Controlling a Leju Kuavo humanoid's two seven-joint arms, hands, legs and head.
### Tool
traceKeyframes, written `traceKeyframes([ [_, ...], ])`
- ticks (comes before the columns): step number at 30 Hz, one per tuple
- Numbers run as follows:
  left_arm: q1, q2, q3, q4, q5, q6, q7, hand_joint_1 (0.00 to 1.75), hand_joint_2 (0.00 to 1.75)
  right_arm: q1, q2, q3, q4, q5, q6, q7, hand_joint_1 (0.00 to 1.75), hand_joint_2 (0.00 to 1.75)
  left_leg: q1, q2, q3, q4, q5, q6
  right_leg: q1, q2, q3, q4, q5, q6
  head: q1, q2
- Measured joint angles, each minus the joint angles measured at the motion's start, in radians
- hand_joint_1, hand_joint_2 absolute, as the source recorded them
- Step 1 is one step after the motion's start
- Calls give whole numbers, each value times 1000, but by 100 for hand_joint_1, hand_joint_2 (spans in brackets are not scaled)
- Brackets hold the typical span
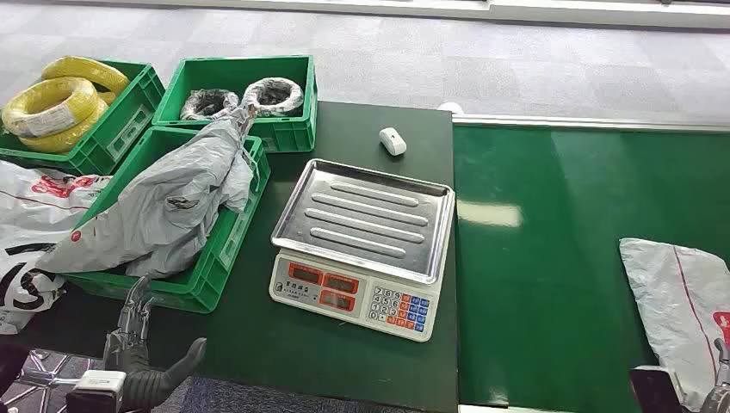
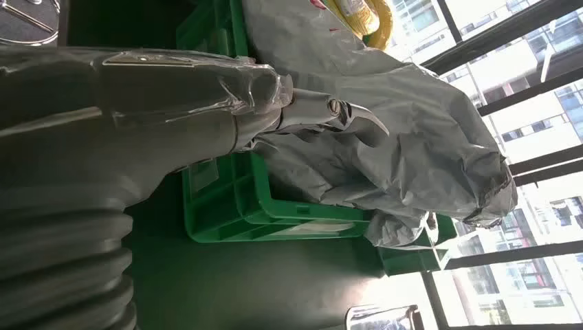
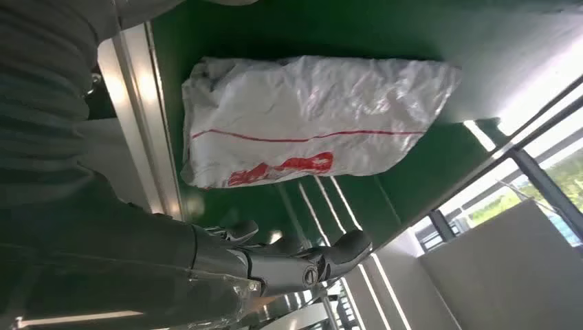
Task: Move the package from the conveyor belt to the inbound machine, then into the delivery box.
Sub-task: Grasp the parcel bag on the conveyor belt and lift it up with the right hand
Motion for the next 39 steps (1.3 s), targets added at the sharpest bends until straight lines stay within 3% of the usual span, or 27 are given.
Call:
traceKeyframes([
  [5, 4, -5, 34, -25, 1, -7, 5, 0, 175, -192, -73, -120, 291, 74, 87, 58, 0, 175, -1, 3, 1, 0, 0, 0, -1, 3, 0, 0, 1, 1, 0, 0],
  [10, 24, -20, 72, -50, 1, -13, -6, 0, 175, -367, -138, -147, 573, 109, 96, 126, 0, 175, -1, 2, 2, 0, 1, 0, -1, 3, -1, 0, 1, 1, -1, 0],
  [14, 31, -34, 91, -57, -5, -21, -11, 0, 175, -478, -176, -145, 740, 137, 103, 182, 145, 175, 0, 1, 2, 0, 1, 1, -1, 2, -1, 0, 1, 1, -1, 0],
  [18, 28, -44, 95, -64, -16, -26, -10, 0, 175, -529, -188, -142, 817, 157, 110, 200, 145, 175, -1, 1, 1, 0, 1, 1, -1, 2, -1, 0, 1, 1, 0, 0],
  [22, 27, -49, 101, -65, -18, -27, -8, 0, 175, -556, -193, -139, 854, 164, 110, 204, 174, 175, -1, 1, 1, 0, 1, 1, -1, 2, 0, 0, 1, 1, 0, 0],
  [32, 28, -79, 132, -93, -39, -45, -7, 0, 175, -633, -180, -107, 890, 190, 123, 196, 175, 175, 0, 1, 1, 0, 1, 1, 0, 2, 0, 1, 1, 1, 0, 0],
  [34, 31, -85, 140, -99, -41, -49, -7, 0, 175, -646, -172, -102, 891, 163, 121, 158, 175, 175, 0, 1, 1, 0, 1, 1, -1, 2, 0, 1, 1, 1, 0, 0],
  [39, 37, -96, 150, -105, -41, -67, -26, 0, 175, -640, -123, -101, 784, -68, 122, -97, 175, 175, 0, 0, 1, 0, 2, 1, -1, 1, -1, 1, 1, 1, -1, 0],
])
